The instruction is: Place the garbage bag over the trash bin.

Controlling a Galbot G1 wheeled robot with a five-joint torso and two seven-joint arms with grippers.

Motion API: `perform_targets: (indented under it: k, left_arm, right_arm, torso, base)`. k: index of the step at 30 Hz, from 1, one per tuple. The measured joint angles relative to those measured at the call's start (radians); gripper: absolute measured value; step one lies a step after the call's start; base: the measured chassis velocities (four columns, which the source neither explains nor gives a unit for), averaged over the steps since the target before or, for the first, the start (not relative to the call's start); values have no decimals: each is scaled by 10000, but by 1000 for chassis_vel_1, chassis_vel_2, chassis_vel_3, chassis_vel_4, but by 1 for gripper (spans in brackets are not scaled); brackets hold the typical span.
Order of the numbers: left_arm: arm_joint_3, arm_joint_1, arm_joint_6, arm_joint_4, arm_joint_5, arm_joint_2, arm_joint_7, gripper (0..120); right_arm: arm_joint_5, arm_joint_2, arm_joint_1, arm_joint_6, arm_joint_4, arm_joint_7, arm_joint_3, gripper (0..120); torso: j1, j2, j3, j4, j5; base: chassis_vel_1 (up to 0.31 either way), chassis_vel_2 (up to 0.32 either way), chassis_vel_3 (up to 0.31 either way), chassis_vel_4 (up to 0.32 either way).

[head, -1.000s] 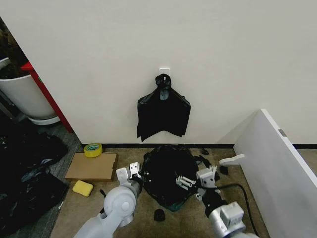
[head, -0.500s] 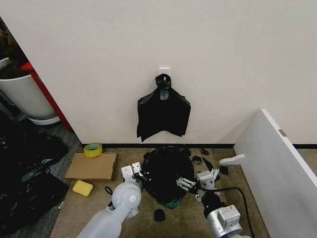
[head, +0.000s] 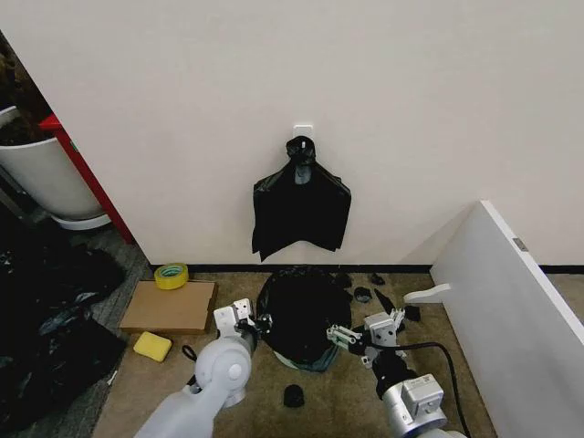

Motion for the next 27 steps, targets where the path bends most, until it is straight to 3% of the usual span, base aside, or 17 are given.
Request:
perform_targets:
  k: [3, 6, 7, 10, 12, 13, 16, 18, 19, 20, 24, 27]
  left_arm:
    - [-253, 424, 3, -685, 635, 352, 546, 79]
    - [-410, 909, -1048, -1107, 1956, 599, 1714, 92]
    - [-410, 909, -1048, -1107, 1956, 599, 1714, 92]
    - [-490, 1525, -2517, -1287, 3579, 580, 2703, 99]
    - [-552, 2088, -3923, -1274, 4874, 471, 3363, 100]
    - [-552, 2088, -3923, -1274, 4874, 471, 3363, 100]
    - [-904, 3253, -6087, -1212, 6430, -29, 4092, 100]
    - [-1264, 3869, -6986, -1247, 6872, -274, 4364, 100]
    - [-1942, 4984, -8385, -1464, 7556, -601, 4906, 100]
    - [-2327, 5455, -8996, -1573, 8012, -760, 5070, 100]
    - [-3066, 6660, -10194, -1859, 8939, -1110, 5180, 100]
    - [-3194, 7058, -10556, -1890, 9347, -1257, 5160, 100]
  right_arm:
    - [67, 97, -107, 117, -1, 13, -14, 100]
    - [72, 290, -190, 276, -1, -7, -12, 100]
    - [72, 290, -190, 276, -1, -7, -12, 100]
    - [16, 592, -323, 739, -100, 82, 160, 100]
    - [-8, 981, -570, 1586, -305, 159, 517, 100]
    - [-8, 981, -570, 1586, -305, 159, 517, 100]
    - [33, 1711, -1056, 3290, -828, -2, 1450, 100]
    - [360, 1958, -1314, 3917, -998, -265, 1892, 100]
    - [1028, 2373, -1873, 4902, -1242, -1067, 2611, 100]
    - [1077, 2645, -2155, 5407, -1372, -1445, 2922, 100]
    - [315, 3254, -2832, 6718, -1684, -1914, 3489, 100]
    - [-180, 3424, -2991, 7302, -1778, -2087, 3636, 100]
  torso:
    - [0, 0, 0, 0, 1]
    - [0, 0, 0, -1, 1]
    - [0, 0, 0, -1, 1]
    - [0, 0, 0, 0, 1]
    - [0, 1, 0, 2, 0]
    - [0, 1, 0, 2, 0]
    - [0, 0, 0, -3, -3]
    - [0, 0, 0, -1, 2]
    - [-1, 0, 0, 1, -1]
    - [-1, 0, -1, 1, 2]
    - [-1, 0, -1, 0, 2]
    - [-1, 0, -1, -1, 3]
  base:
    - [0, 0, 0, 0]
    - [0, 0, 0, 0]
    - [0, 0, 0, 0]
    - [0, 0, 0, 0]
    - [0, 0, 0, 0]
    - [0, 0, 0, 0]
    - [0, 0, 0, 0]
    - [0, 0, 0, 0]
    - [0, 0, 0, 0]
    - [0, 0, 0, 0]
    - [0, 0, 0, 0]
    - [0, 0, 0, 0]
